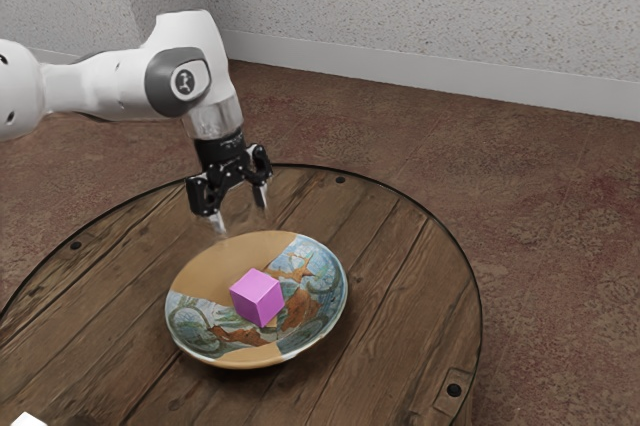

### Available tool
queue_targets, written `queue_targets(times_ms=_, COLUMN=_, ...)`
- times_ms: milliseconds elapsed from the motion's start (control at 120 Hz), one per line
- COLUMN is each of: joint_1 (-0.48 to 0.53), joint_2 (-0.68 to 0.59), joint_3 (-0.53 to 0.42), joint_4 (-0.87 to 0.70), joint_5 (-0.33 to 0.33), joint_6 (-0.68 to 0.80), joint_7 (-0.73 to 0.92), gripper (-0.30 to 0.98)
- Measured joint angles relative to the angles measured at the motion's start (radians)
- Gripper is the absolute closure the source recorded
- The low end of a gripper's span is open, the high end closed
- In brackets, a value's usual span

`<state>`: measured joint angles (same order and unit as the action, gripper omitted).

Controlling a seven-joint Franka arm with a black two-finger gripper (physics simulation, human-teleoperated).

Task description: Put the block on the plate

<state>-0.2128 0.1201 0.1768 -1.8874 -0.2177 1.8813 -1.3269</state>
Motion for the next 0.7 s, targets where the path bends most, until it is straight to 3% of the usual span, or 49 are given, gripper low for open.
queue_targets(times_ms=267, joint_1=-0.012, joint_2=-0.063, joint_3=-0.027, joint_4=0.167, joint_5=0.066, joint_6=-0.217, joint_7=0.026, gripper=0.00)
queue_targets(times_ms=508, joint_1=0.001, joint_2=-0.050, joint_3=-0.002, joint_4=0.391, joint_5=0.131, joint_6=-0.304, joint_7=0.366, gripper=0.00)
queue_targets(times_ms=700, joint_1=0.007, joint_2=-0.046, joint_3=0.007, joint_4=0.418, joint_5=0.142, joint_6=-0.333, joint_7=0.650, gripper=0.00)
